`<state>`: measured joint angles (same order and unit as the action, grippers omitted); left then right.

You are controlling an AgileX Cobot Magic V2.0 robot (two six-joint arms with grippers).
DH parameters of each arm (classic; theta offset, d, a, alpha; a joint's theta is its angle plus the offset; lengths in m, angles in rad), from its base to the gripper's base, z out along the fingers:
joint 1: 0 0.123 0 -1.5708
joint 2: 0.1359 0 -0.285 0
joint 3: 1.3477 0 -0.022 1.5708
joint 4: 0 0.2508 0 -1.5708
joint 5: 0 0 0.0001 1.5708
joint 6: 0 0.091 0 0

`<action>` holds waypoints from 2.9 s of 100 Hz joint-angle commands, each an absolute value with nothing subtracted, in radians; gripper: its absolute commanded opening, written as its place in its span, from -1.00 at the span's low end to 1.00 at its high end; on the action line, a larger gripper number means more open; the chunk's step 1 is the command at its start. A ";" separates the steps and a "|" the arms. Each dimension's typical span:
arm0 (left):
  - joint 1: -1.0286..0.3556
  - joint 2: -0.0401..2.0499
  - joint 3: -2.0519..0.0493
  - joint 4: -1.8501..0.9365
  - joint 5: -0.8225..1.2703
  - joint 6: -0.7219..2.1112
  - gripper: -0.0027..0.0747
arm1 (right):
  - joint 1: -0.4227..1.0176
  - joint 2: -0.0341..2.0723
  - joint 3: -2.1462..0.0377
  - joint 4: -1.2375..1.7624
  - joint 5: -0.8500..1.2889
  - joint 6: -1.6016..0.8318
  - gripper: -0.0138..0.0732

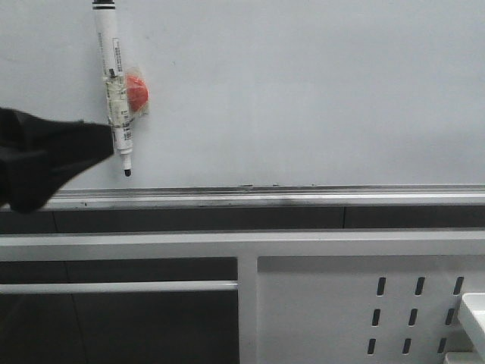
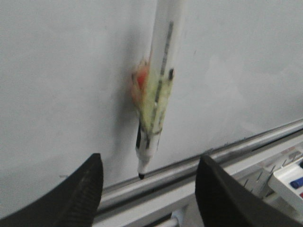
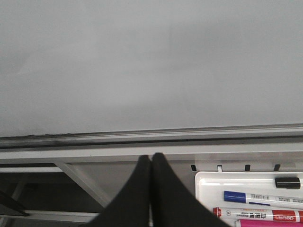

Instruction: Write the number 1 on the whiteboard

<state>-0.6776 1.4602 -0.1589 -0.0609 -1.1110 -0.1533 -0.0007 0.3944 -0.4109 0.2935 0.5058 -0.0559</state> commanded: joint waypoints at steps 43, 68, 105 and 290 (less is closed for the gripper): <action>-0.700 1.588 -0.268 -0.105 -1.362 -0.198 0.10 | 0.000 0.411 -0.450 0.298 0.440 -0.067 -0.84; -0.700 1.609 -0.305 -0.105 -1.362 -0.198 0.10 | 0.000 0.411 -0.450 0.298 0.440 -0.067 -0.84; -0.700 1.611 -0.313 -0.105 -1.362 -0.198 -0.39 | 0.000 0.411 -0.450 0.298 0.440 -0.067 -0.84; -0.948 1.199 -0.662 0.767 0.073 -0.225 -0.98 | 0.694 1.071 -0.852 0.534 0.428 -0.803 0.16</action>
